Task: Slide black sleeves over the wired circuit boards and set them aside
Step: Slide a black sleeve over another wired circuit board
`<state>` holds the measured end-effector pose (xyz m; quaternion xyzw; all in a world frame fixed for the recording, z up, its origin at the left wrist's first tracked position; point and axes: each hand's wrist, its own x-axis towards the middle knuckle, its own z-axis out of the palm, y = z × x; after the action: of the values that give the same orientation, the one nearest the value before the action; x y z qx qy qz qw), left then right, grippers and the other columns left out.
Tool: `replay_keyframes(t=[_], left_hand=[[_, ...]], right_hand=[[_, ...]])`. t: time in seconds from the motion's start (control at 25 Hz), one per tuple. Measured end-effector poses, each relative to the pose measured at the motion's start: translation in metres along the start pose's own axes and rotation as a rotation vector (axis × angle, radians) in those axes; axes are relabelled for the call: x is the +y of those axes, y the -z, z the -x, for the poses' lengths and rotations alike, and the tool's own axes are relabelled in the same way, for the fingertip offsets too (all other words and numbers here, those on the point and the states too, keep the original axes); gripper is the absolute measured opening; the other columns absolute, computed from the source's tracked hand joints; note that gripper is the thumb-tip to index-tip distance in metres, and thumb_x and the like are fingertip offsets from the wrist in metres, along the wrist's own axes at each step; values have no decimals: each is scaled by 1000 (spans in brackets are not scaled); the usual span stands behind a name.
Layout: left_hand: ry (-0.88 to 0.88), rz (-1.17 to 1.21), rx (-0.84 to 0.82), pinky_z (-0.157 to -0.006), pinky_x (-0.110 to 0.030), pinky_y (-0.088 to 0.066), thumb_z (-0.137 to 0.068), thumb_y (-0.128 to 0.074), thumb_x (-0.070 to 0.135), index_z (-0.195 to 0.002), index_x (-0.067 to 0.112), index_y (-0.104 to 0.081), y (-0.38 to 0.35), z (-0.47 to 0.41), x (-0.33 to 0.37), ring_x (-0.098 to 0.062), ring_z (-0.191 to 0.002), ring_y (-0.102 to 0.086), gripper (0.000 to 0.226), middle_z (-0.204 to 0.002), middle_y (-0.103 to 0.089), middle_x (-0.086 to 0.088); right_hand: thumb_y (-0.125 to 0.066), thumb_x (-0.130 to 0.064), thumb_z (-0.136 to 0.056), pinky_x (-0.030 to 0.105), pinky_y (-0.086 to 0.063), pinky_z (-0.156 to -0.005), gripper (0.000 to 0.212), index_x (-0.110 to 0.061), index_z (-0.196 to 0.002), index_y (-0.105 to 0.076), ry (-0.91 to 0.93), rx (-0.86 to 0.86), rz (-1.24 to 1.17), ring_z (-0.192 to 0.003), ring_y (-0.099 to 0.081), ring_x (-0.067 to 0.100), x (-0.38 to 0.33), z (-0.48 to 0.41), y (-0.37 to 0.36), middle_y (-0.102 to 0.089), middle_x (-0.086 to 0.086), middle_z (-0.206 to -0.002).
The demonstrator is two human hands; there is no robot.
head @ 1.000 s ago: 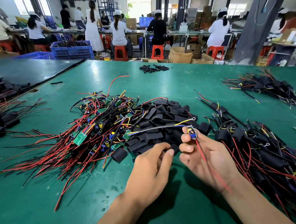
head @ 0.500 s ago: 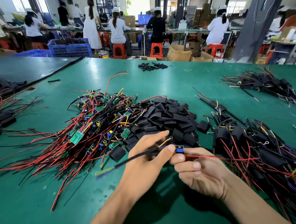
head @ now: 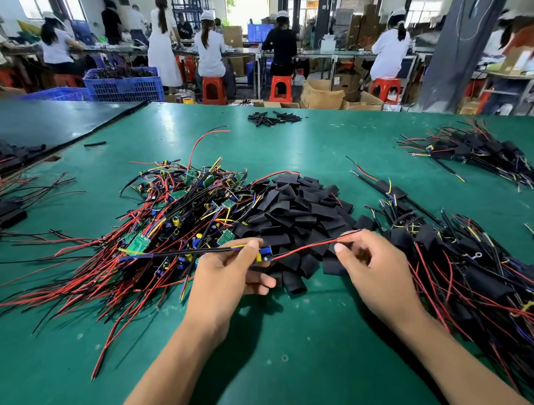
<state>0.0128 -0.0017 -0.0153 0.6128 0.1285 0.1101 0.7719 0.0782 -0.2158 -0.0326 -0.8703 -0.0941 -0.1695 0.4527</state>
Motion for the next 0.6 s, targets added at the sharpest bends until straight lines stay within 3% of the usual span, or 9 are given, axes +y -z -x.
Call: replay_keyframes(t=[0.12,0.2,0.36,0.6], left_hand=[[1,-24,43,-50,-28,-54,-98,-60,19,-101,6,-72,4,-3,0,-26,-53,-65,17,-74,-72,-11],[-15,-61,63,-48,-25,-51,-98,-60,19,-102,9,-73,6,-5,-1,-23,-50,-62,16,-70,-70,-8],[-17,-92,72,-44,-23,-45,-100,-57,18,-103,9,-72,8,-7,-3,-20,-46,-58,17,-64,-67,-3],[-66,-157,175,-40,-21,-43,-99,-58,19,-94,7,-69,10,-10,-5,-20,-42,-56,17,-61,-65,-4]], right_hand=[[-81,-29,-80,29,-47,-87,33,-20,-110,-71,-45,-65,108,-88,-56,5,10,-4,2,-56,-6,-101],[-81,-33,-79,28,-46,-87,43,-19,-118,-69,-61,-107,164,-84,-58,10,9,-4,-1,-56,-5,-110],[-79,-22,-82,16,-34,-73,35,-14,-115,-71,23,-67,180,-70,-57,9,8,-5,1,-63,0,-108],[-79,-16,-83,11,-35,-78,30,-12,-112,-73,17,35,72,-77,-59,10,7,-4,4,-67,1,-106]])
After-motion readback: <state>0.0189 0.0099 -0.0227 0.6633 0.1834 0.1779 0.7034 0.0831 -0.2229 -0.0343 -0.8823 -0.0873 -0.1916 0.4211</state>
